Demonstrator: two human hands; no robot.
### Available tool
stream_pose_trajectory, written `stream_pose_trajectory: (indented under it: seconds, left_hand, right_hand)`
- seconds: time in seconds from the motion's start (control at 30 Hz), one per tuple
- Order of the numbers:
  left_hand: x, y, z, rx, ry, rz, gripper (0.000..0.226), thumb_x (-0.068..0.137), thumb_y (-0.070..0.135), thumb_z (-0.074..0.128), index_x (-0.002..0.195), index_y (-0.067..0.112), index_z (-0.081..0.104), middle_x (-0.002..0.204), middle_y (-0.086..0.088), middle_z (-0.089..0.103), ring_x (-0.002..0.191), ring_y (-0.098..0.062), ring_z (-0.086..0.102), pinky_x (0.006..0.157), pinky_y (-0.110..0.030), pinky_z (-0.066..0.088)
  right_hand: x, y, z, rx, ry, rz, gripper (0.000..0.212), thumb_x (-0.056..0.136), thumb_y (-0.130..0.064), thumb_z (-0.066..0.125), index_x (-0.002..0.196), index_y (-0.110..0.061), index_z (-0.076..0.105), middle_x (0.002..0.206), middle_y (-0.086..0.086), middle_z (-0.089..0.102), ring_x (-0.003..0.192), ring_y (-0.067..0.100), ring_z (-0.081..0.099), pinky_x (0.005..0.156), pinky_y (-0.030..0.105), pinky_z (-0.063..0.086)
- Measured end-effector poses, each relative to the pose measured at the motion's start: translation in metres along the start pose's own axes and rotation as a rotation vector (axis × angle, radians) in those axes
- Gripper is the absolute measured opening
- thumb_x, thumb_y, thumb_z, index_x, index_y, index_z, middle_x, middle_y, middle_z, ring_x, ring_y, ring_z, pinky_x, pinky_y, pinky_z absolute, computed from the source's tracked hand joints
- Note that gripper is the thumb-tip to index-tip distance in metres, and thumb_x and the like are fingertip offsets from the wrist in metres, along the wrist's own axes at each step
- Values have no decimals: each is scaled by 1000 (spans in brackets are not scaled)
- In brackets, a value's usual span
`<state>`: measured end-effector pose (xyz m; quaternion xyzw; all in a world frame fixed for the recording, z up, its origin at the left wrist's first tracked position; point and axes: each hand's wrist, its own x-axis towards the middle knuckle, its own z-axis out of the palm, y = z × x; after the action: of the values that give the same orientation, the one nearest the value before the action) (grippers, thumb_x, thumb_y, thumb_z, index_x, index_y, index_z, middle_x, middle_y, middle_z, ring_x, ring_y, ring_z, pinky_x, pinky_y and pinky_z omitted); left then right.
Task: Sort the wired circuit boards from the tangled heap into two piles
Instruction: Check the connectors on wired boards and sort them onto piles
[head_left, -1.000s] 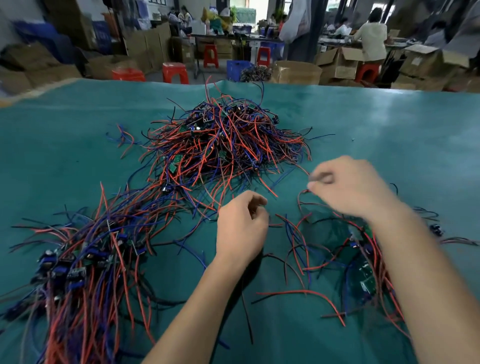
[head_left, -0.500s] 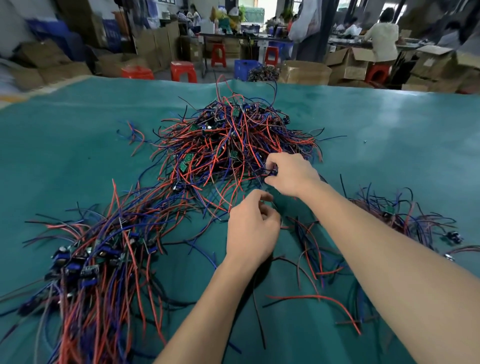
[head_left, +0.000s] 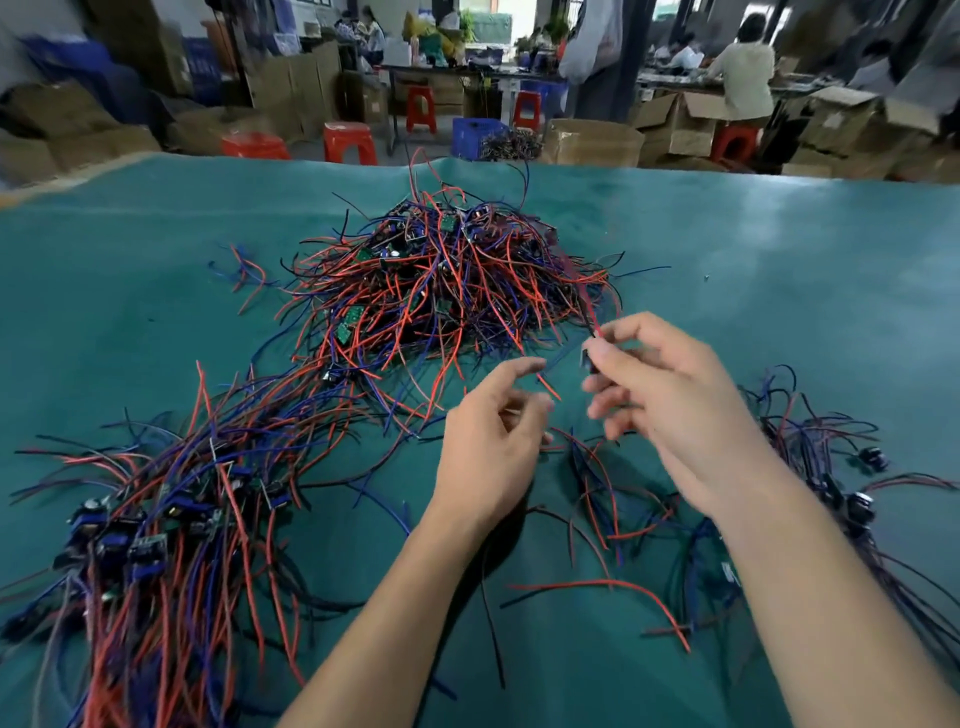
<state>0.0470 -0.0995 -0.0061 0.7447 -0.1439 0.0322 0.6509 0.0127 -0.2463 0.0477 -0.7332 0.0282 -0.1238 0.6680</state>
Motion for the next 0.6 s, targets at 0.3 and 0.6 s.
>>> stream_pose_trajectory:
  seconds: [0.3, 0.6]
  left_hand:
    - [-2, 12, -2, -439, -103, -251, 13, 101, 14, 52, 104, 9, 64, 86, 0, 75, 68, -11, 69, 50, -21, 50]
    - [4, 0, -5, -406, 130, -280, 12, 98, 8, 55, 109, 13, 55, 94, -12, 62, 79, -19, 68, 52, -22, 52]
  right_hand:
    - [-18, 11, 12, 552, -102, 178, 12, 87, -22, 63, 97, -17, 61, 101, 25, 75, 59, 18, 60, 51, 24, 49]
    - [-19, 0, -7, 983, -288, 101, 33, 65, -19, 92, 89, -14, 70, 92, 0, 63, 53, 10, 44, 48, 21, 42]
